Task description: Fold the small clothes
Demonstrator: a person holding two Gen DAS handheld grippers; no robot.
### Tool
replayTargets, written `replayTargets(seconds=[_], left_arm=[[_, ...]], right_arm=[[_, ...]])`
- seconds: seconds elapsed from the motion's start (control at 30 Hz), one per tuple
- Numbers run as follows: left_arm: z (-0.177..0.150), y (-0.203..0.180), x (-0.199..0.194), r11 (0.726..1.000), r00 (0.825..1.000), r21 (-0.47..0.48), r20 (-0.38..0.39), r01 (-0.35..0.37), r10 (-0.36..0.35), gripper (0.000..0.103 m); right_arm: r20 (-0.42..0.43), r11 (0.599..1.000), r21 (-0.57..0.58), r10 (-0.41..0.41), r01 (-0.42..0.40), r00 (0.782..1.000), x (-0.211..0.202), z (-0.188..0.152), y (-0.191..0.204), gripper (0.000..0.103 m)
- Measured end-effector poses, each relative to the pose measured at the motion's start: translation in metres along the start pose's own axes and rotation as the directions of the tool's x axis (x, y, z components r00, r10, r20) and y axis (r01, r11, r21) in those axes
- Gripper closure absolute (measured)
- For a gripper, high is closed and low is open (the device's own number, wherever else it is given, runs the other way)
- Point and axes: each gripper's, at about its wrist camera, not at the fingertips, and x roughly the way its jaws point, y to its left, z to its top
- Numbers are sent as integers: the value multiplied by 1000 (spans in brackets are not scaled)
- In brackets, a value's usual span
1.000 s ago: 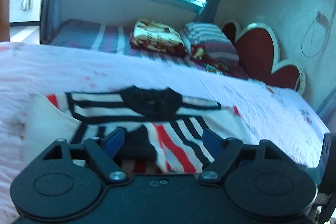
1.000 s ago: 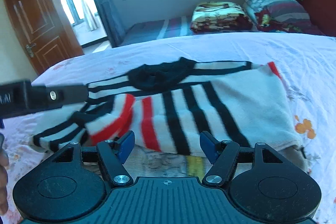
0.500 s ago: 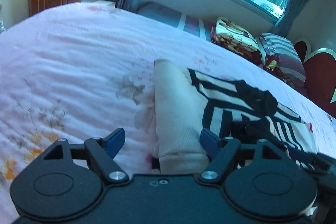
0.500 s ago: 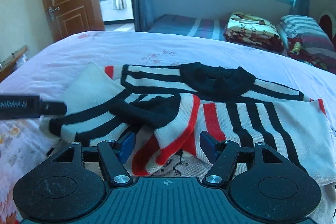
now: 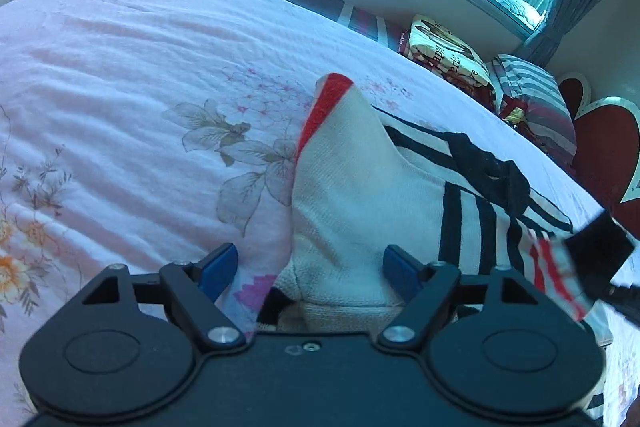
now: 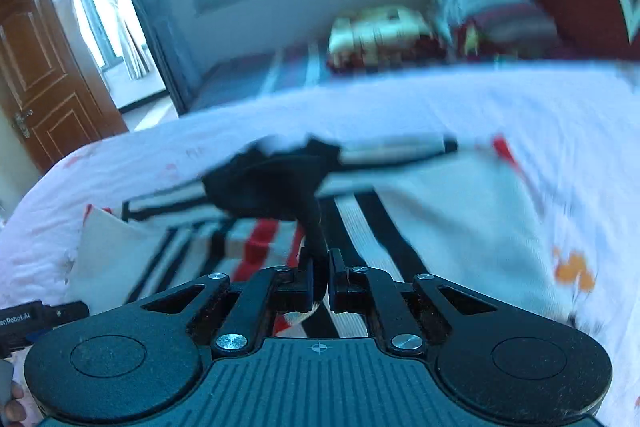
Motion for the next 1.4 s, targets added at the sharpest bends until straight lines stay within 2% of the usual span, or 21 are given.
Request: replayTargets(seconds=[0.07,0.1,0.17,0.2,0.23,0.3,0.37,0.4,0.5,0.63,0.73,0.77,0.8,0.9,0.97,1.0,1.03,1.07,1.1,1.27,1.4], left_arm=[[-3,-5,1,999,1000,33,16,-15,15,33],[-4,-4,1,999,1000,37,25,-11,10,40],[-4,0,0,1000,999,14,27,21,-22,71],[-3,3,0,999,999,-1,23,34,-34,74],[-2,4,0,999,999,-8,24,38,-38,77],[-2,7,-2,999,999,-11,32,45,-45,82],[-3,9,-3,999,998,-16,40,51,-50,85],[-3,10,-4,999,998,-17,44,51,-50,85],[-3,7,-3,999,998,2,47,41,-41,85],[-5,3,-1,999,998,40,56,26,-28,85],[-4,1,-3,999,998,43,60,25,-27,85],[-5,1,-2,998,998,53,60,21,-24,85],[-6,0,-1,998,998,61,61,14,-18,85],[-3,-5,-2,995,999,99,45,9,-13,83],[3,-3,-5,996,999,91,33,11,-14,70],[7,-3,-8,997,999,82,36,9,-12,65],[10,-3,-10,997,999,75,46,6,-9,48],[15,-2,-12,998,998,66,66,-1,-3,29],[19,-3,-12,998,997,63,83,-7,1,26],[42,-7,14,998,999,57,48,-6,3,38],[53,-8,38,999,999,42,38,0,-2,55]], right_arm=[[-8,1000,26,5,-5,1000,-1,2,-10,95],[4,999,47,19,-19,1000,-6,4,-16,88],[38,999,52,-10,8,999,-12,8,-20,52],[59,998,53,-20,17,998,-15,10,-22,24],[69,999,53,-12,8,998,-16,12,-24,22],[57,999,51,-9,7,998,-15,13,-25,23],[28,999,51,-8,7,1000,-9,12,-25,50],[1,998,59,1,-1,1000,-4,9,-27,71],[-18,997,72,12,-10,1000,0,5,-31,73],[20,1000,28,-6,6,1000,-9,3,-25,88],[91,990,-87,-106,114,990,-17,1,-18,88],[64,983,-98,-146,152,987,-12,-1,-22,89],[11,986,-70,-151,152,988,-3,-4,-33,101],[16,992,2,-126,126,992,-12,-3,-50,101],[23,996,48,-81,80,996,-18,3,-56,96],[29,995,71,-67,65,997,-21,7,-59,79],[38,995,88,-59,56,998,-22,10,-61,42],[47,994,101,-53,48,997,-22,13,-63,24],[57,994,104,-46,40,997,-21,18,-61,14],[-1,997,64,-54,54,999,2,22,-53,15],[-16,998,6,-61,62,998,16,17,-42,60]])
